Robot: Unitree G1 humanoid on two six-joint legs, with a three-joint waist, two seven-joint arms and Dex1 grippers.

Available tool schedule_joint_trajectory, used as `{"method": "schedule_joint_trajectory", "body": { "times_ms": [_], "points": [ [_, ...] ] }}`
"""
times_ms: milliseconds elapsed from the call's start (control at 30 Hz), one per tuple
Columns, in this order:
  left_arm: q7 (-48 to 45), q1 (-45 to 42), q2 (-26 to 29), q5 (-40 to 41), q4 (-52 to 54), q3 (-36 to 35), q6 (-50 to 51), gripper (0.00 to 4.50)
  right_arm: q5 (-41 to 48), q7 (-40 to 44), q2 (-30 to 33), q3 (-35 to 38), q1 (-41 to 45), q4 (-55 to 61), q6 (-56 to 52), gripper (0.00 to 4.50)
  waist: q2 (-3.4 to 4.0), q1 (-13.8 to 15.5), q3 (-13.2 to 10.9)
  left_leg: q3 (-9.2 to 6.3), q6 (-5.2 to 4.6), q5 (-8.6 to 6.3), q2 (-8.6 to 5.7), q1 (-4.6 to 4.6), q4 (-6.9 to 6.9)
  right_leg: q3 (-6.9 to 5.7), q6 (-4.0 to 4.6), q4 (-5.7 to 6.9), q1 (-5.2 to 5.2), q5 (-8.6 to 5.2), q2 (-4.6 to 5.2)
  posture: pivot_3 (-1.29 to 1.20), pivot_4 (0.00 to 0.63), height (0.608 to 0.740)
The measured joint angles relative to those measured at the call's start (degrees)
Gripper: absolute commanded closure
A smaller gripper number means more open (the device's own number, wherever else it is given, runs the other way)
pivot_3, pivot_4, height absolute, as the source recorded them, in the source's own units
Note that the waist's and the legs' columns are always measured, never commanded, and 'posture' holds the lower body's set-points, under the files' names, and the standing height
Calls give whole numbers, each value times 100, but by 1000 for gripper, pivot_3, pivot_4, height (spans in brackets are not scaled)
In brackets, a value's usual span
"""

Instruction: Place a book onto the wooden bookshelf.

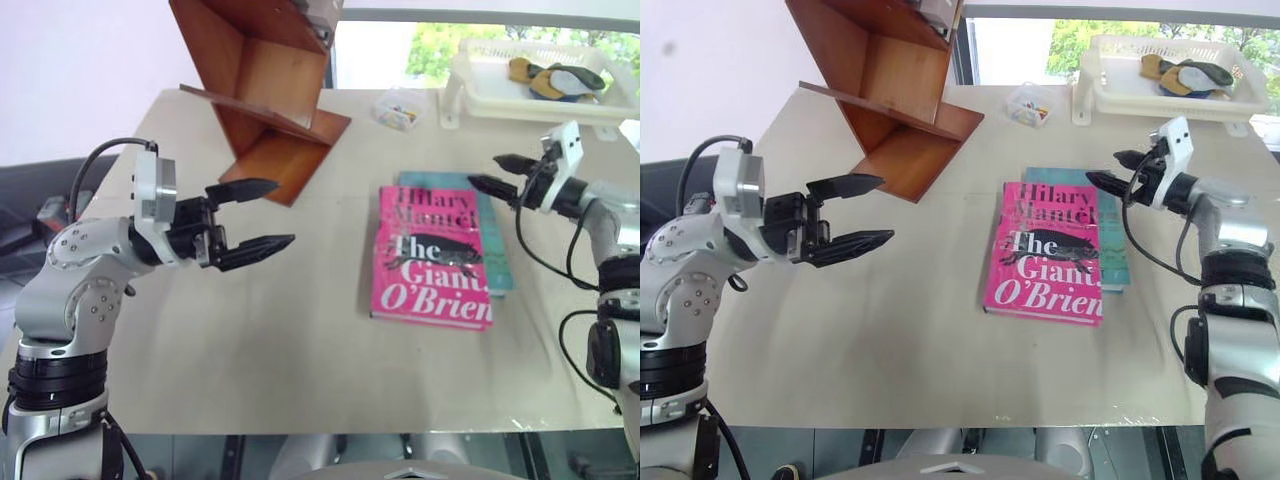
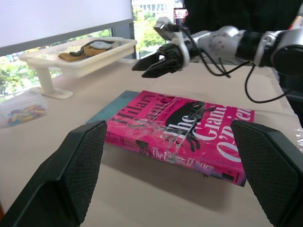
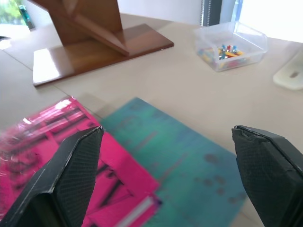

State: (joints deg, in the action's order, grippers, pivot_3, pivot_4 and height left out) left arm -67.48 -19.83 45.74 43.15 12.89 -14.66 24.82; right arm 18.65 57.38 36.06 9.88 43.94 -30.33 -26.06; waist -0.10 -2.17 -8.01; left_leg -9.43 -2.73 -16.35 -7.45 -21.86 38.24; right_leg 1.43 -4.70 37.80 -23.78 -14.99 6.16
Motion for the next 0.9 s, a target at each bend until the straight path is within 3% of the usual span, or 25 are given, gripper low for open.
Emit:
{"method": "schedule_joint_trajectory", "body": {
  "times_ms": [200, 367, 533, 900],
  "points": [
    [-66, -35, -6, -30, -14, 29, -14, 0, 256, -906, -251, 14, -867, 1410, -1314, 56, 0, 8, 0, 9, 0, 0, 0, 3, 4, 1, 0, 4, 0, 0, 0, 0, 150, 740],
    [-118, -91, -6, -39, -60, 68, -17, 0, 321, -1067, -459, -28, -958, 1621, -1355, 56, 0, -6, 0, 12, 0, 0, 0, 5, 3, -1, 0, 4, -1, 0, -1, 0, 150, 740],
    [-156, -132, -4, -83, -125, 69, -19, 0, 128, -816, -496, -453, -917, 1488, -708, 56, -1, -8, 0, 12, 0, 0, 0, 5, 2, -7, 0, 2, 0, 0, -2, 0, 150, 740],
    [-126, -117, -2, -128, -123, 69, -19, 0, -354, 228, -440, -941, -211, -215, 1285, 56, -3, -18, 2, 14, 0, 0, 1, 12, 3, -8, 0, 2, 6, 0, -6, 0, 150, 740]
  ]
}}
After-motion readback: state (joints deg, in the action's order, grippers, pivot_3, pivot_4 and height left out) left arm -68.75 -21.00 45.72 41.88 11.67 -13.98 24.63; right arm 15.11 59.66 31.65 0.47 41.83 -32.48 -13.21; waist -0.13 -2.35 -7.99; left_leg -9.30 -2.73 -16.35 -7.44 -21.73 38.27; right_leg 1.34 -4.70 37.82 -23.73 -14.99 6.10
